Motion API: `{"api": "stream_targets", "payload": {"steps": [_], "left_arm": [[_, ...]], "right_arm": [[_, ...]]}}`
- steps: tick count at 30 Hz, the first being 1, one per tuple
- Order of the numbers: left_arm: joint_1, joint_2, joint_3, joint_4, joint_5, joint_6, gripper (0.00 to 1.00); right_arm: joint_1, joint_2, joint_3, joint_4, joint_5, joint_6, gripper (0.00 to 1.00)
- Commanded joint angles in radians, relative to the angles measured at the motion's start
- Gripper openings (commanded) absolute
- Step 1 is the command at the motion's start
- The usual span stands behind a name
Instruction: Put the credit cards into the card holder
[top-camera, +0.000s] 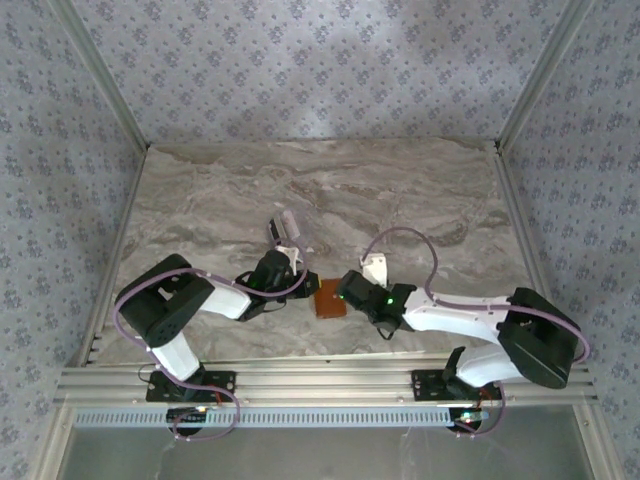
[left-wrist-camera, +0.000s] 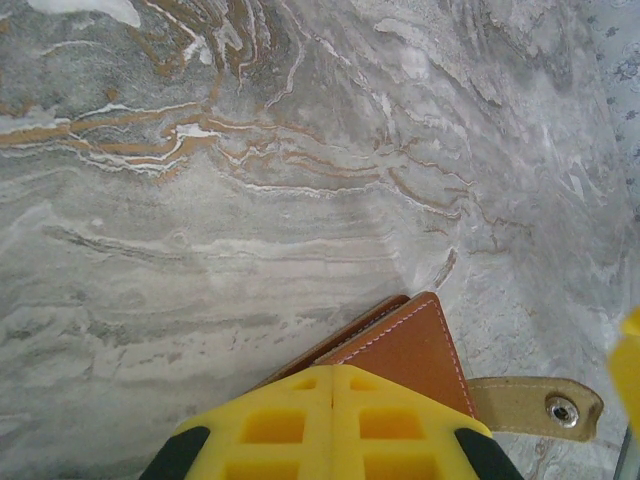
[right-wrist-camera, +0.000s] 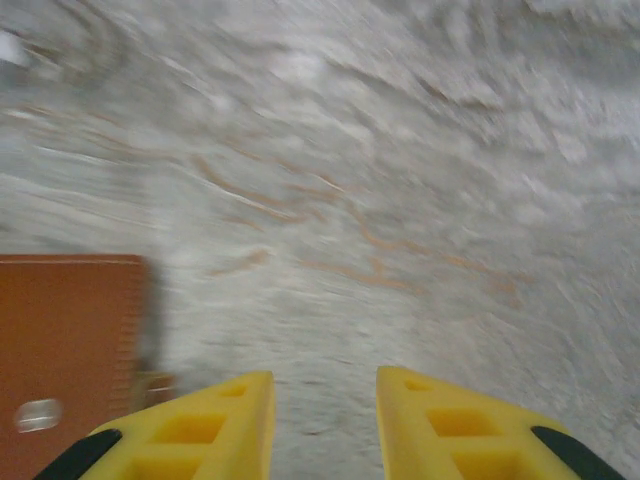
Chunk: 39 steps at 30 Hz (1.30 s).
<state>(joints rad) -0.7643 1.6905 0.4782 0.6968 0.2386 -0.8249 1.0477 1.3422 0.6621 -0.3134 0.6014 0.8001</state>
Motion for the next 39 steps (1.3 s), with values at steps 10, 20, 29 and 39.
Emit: {"api": "stream_targets", "payload": {"steps": [10,20,29,39], "left_arm": [[0.006,0.074,-0.037,-0.141,-0.051,-0.008,0.00],[0.006,0.079,-0.047,-0.134,-0.055,-0.004,0.00],[0.007,0.100,-0.051,-0.122,-0.057,-0.009,0.00],[0.006,0.145,-0.061,-0.100,-0.079,-0.021,0.00]], "right_arm": [[0.025,0.153,0.107,0.182,-0.318,-0.097,0.32],[-0.121,0.170,-0.034,0.301,-0.394,-0.039,0.43],[-0.130,0.220,-0.042,0.400,-0.514,-0.070,0.40],[-0.092,0.168,0.003,0.291,-0.407,-0.082,0.31]]}}
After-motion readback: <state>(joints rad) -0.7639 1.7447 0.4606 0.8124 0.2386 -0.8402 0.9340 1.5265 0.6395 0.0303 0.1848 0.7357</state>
